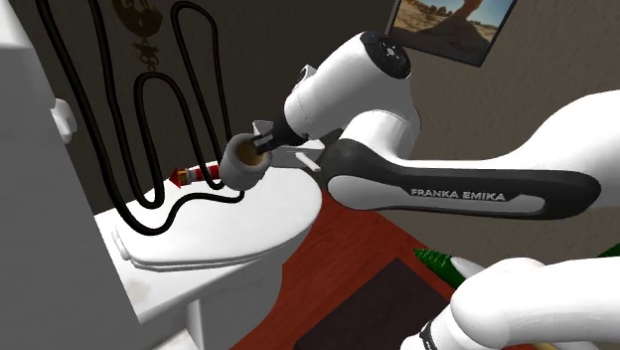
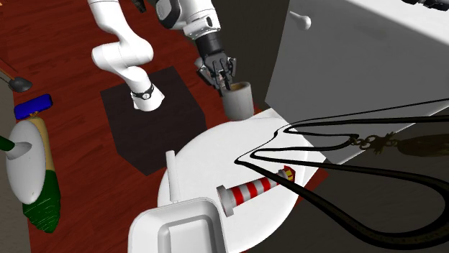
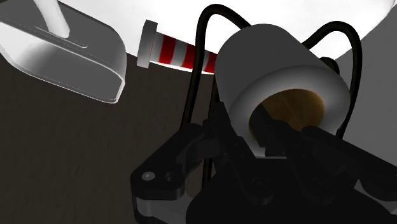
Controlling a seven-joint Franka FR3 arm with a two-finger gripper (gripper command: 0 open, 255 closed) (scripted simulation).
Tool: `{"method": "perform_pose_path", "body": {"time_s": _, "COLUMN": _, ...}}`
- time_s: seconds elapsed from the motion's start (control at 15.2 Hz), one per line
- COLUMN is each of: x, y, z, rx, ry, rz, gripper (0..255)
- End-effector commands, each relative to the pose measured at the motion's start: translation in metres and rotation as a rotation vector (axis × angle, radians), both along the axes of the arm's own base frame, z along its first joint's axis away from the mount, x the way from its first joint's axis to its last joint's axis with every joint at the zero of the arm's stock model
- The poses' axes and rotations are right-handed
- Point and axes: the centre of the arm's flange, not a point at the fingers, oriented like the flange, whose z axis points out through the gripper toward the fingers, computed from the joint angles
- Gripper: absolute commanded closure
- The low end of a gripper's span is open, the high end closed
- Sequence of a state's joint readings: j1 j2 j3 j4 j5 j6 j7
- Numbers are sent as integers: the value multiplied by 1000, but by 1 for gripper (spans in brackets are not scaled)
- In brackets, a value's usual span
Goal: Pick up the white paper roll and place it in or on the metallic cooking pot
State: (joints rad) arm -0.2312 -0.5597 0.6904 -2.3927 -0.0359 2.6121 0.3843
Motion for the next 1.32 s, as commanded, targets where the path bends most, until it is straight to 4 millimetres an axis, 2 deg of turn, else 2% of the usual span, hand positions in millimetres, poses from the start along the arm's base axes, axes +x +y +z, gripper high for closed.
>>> {"method": "perform_pose_path", "body": {"time_s": 0.0, "x": 14, "y": -22, "z": -3, "rx": -1, "ry": -1, "rz": 1, "gripper": 255}}
{"method": "perform_pose_path", "body": {"time_s": 1.25, "x": 133, "y": -243, "z": 1, "rx": -1, "ry": -1, "rz": 1, "gripper": 255}}
